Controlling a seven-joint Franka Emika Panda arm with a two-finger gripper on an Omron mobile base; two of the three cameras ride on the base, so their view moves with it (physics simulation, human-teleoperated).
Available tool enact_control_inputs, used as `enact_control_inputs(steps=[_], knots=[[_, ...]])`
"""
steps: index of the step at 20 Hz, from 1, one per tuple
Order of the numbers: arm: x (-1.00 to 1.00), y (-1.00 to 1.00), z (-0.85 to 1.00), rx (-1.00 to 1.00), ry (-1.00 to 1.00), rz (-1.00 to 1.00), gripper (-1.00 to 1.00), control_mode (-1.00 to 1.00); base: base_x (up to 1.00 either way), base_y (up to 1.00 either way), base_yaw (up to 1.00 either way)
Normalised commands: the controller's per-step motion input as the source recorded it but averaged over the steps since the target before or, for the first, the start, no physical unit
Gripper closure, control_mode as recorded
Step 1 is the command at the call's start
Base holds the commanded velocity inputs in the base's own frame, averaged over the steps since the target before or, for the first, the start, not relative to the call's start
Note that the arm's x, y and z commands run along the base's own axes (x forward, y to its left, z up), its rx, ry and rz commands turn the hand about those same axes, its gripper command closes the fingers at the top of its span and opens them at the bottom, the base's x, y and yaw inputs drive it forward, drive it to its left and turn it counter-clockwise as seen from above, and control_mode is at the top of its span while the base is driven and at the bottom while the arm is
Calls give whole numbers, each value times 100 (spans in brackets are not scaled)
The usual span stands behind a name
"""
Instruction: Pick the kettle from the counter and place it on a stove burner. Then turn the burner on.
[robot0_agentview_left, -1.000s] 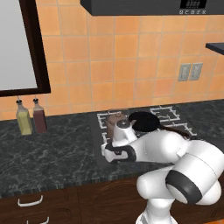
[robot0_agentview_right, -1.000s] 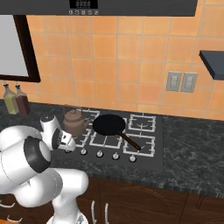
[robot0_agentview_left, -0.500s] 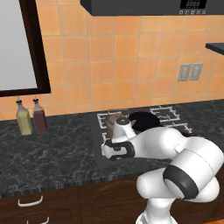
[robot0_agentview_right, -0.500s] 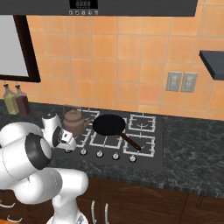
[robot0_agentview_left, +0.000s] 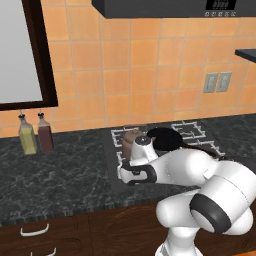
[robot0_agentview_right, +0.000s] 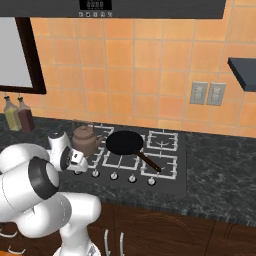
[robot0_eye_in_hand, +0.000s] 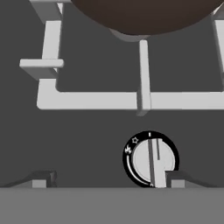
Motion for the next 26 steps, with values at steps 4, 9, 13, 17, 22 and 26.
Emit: enact_control_inputs(steps=[4, 9, 13, 17, 22, 26], knots=[[0, -6, 0, 0, 0, 0, -100, -100, 0, 0, 0], [0, 0, 4, 0, 0, 0, -100, -100, 0, 0, 0], [3, 0, 1, 0, 0, 0, -100, -100, 0, 0, 0], [9, 0, 0, 0, 0, 0, -100, -100, 0, 0, 0], [4, 5, 0, 0, 0, 0, -100, -100, 0, 0, 0], [0, 23, 0, 0, 0, 0, -100, -100, 0, 0, 0]])
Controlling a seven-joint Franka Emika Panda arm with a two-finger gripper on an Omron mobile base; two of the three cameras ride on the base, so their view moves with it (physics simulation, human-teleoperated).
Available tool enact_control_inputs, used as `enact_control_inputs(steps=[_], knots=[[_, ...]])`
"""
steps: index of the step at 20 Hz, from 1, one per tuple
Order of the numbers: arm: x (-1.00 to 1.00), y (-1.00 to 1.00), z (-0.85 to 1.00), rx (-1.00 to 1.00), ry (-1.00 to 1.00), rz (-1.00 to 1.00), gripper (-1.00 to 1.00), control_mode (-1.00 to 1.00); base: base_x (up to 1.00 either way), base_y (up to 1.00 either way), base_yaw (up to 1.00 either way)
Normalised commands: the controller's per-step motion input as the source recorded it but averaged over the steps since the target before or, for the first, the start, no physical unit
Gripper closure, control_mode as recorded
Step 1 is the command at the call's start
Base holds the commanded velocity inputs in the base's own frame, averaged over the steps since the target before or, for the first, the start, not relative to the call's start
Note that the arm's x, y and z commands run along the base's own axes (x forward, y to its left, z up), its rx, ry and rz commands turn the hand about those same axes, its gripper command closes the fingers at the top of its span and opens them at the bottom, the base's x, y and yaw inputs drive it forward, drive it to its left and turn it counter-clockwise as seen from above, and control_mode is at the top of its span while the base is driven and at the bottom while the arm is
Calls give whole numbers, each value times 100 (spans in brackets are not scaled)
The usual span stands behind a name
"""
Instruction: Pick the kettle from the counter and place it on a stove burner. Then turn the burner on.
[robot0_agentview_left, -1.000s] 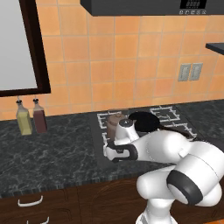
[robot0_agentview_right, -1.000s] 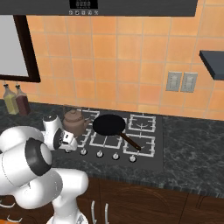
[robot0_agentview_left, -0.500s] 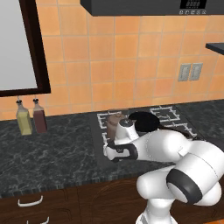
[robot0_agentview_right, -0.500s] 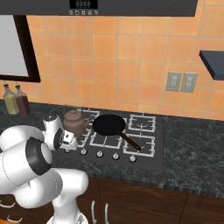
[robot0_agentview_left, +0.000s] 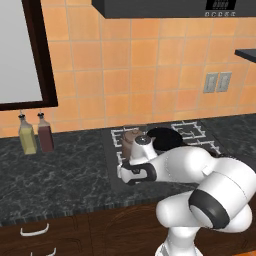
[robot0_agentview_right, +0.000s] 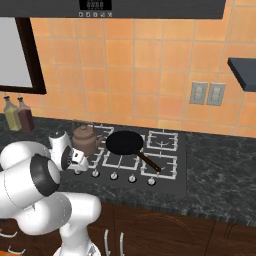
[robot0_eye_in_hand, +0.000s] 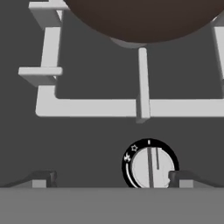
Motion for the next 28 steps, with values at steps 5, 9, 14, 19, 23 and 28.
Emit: enact_control_inputs(steps=[5, 9, 14, 19, 23, 28], knots=[[2, 18, -1, 0, 0, 0, -100, -100, 0, 0, 0], [12, 6, -1, 0, 0, 0, -100, -100, 0, 0, 0], [3, 20, -7, 0, 0, 0, -100, -100, 0, 0, 0], [0, 40, -18, 0, 0, 9, -100, -100, 0, 0, 0], [0, 26, -25, 0, -4, 19, -100, -100, 0, 0, 0], [0, 25, -29, 0, -12, 26, -100, -100, 0, 0, 0]])
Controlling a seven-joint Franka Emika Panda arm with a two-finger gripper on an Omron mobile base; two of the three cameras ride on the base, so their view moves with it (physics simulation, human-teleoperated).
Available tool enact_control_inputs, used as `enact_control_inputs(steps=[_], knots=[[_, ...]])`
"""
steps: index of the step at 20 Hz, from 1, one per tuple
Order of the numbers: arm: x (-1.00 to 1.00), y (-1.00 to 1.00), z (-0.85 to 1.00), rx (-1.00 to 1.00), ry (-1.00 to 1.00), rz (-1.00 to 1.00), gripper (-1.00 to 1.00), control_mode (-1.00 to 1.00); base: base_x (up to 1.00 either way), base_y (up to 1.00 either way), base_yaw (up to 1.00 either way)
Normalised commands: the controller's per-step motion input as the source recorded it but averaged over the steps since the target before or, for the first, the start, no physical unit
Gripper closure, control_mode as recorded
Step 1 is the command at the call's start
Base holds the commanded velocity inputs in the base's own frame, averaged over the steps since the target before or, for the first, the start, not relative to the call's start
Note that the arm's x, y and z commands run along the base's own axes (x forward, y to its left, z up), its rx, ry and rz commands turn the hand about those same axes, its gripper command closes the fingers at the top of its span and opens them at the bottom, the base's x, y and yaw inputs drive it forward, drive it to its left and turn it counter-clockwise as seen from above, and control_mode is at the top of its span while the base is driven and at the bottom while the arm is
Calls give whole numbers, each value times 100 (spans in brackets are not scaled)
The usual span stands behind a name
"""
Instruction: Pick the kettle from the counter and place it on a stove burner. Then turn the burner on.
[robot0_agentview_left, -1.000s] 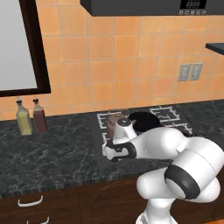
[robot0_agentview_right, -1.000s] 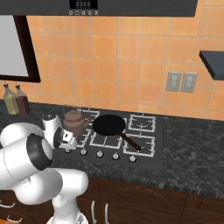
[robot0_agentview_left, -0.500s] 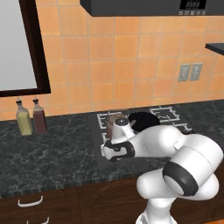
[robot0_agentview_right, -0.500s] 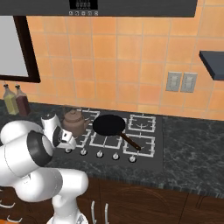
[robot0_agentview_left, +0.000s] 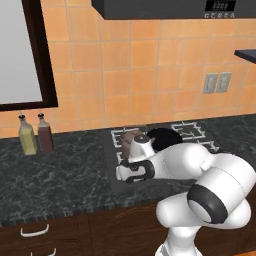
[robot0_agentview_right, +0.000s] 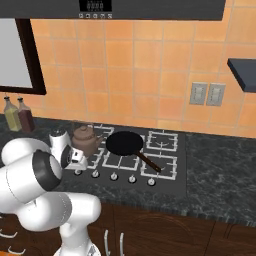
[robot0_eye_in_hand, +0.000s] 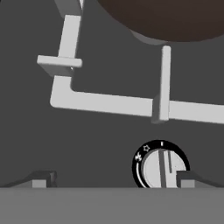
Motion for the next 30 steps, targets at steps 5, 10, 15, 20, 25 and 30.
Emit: enact_control_inputs(steps=[5, 10, 15, 20, 25, 30], knots=[[0, 34, -28, 0, -7, 32, -100, -100, 0, 0, 0], [0, 42, -22, -6, -2, 33, -100, -100, 0, 0, 0], [0, 49, -20, -12, -4, 32, -100, -100, 0, 0, 0], [-7, 54, -17, -13, -5, 31, -100, -100, 0, 0, 0], [-16, 52, -18, -13, -7, 31, -100, -100, 0, 0, 0], [-17, 48, -19, -13, -9, 32, -100, -100, 0, 0, 0]])
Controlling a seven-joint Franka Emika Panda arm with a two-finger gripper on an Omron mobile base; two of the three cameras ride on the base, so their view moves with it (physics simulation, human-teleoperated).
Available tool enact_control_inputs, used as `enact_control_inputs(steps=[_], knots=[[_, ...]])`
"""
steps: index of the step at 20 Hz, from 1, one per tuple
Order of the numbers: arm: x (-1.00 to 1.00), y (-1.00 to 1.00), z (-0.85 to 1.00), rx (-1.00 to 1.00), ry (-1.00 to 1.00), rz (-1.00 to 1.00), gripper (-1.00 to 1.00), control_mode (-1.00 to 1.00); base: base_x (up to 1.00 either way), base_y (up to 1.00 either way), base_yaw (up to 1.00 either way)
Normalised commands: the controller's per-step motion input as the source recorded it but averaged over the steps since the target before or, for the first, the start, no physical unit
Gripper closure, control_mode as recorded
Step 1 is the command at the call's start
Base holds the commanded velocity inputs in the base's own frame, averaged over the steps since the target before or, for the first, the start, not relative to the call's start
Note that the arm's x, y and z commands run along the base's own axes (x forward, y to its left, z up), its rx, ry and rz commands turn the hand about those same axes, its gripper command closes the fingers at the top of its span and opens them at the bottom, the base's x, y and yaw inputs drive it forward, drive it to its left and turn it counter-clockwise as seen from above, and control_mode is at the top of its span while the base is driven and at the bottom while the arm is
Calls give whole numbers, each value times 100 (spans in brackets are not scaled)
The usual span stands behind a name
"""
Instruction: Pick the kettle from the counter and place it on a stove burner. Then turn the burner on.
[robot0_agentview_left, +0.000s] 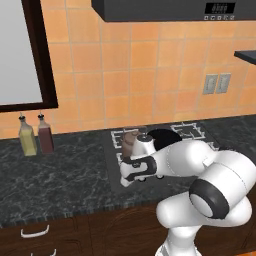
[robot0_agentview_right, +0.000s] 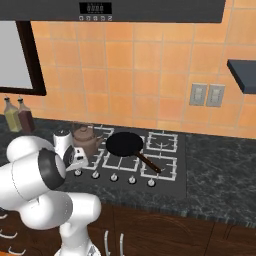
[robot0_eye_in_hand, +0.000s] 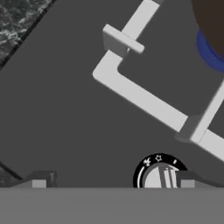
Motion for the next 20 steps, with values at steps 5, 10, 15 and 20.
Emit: enact_control_inputs(steps=[5, 10, 15, 20], knots=[[-32, 37, -15, -13, -14, 30, -100, -100, 0, 0, 0], [-37, 27, -12, -13, -18, 30, -100, -100, 0, 0, 0], [-40, 17, 3, -9, -16, 26, -100, -100, 0, 0, 0], [-28, 19, 32, 0, -15, 19, -100, -100, 0, 0, 0]])
